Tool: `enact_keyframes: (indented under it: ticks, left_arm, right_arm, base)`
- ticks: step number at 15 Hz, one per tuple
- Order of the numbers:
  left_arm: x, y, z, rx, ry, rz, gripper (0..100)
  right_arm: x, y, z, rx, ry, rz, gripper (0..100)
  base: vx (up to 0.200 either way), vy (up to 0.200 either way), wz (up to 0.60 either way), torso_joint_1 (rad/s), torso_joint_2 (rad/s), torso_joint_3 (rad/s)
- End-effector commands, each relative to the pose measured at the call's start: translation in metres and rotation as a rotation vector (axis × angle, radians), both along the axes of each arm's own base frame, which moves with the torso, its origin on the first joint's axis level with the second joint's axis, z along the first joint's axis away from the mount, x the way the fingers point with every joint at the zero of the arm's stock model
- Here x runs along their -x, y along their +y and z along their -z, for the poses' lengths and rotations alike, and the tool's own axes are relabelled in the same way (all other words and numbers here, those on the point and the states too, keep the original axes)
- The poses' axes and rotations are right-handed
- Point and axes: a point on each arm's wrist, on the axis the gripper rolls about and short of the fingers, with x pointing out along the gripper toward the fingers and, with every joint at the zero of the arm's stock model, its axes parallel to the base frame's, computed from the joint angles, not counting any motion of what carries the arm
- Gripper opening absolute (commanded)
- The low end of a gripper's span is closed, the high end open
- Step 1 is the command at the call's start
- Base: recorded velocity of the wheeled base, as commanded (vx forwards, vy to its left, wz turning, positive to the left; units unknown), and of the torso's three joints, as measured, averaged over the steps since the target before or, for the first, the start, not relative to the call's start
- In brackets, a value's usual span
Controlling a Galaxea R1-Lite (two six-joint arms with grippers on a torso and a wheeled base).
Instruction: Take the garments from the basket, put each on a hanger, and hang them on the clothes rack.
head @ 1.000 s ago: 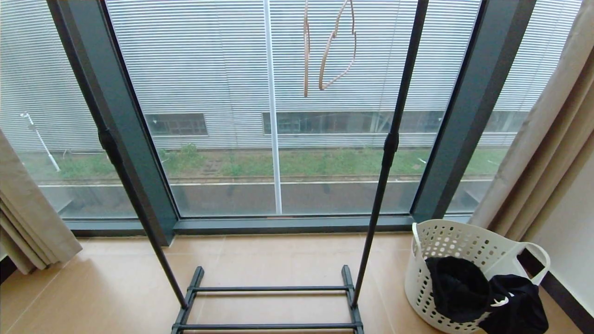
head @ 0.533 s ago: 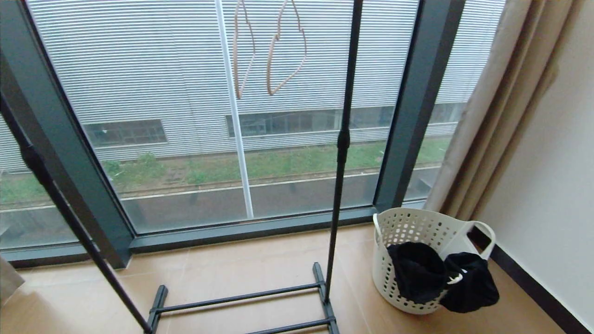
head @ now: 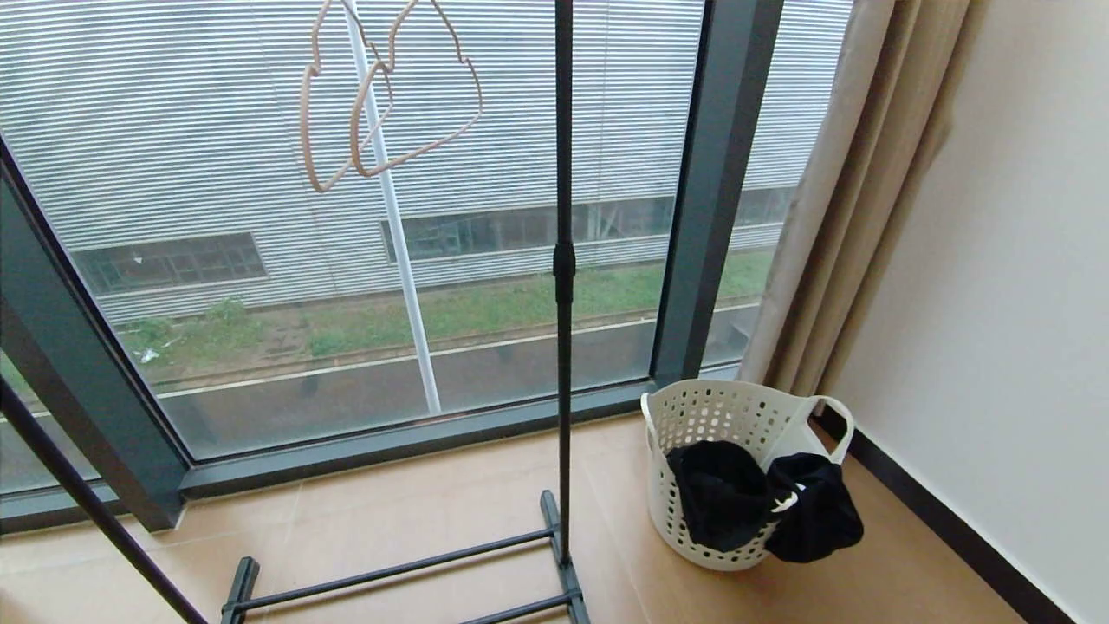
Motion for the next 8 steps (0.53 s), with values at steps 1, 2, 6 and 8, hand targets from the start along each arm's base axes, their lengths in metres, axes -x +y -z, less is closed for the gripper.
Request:
enact_keyframes:
  ticks: [1, 2, 6, 8]
  left_arm:
    - [-0.0001, 0.0000, 0.0002, 0.000, 0.002, 0.000, 100]
    - [-0.0001, 0.0000, 0.0002, 0.000, 0.002, 0.000, 100]
    - [-0.0001, 0.0000, 0.0002, 0.000, 0.002, 0.000, 100]
    - [-0.0001, 0.0000, 0.0002, 0.000, 0.002, 0.000, 100]
  right_arm:
    - [-0.0001, 0.0000, 0.0001, 0.000, 0.002, 0.000, 100]
    - [-0.0001, 0.0000, 0.0001, 0.000, 0.002, 0.000, 100]
    - [-0.0001, 0.0000, 0.0001, 0.000, 0.002, 0.000, 100]
    - [-0.0001, 0.0000, 0.0001, 0.000, 0.002, 0.000, 100]
  base:
    - [0.000, -0.200, 0.00, 0.002, 0.00, 0.007]
    - [0.000, -0.200, 0.00, -0.002, 0.00, 0.007]
    - [0.050, -0.150, 0.00, 0.001, 0.00, 0.004]
    - [0.200, 0.000, 0.00, -0.002, 0.00, 0.002]
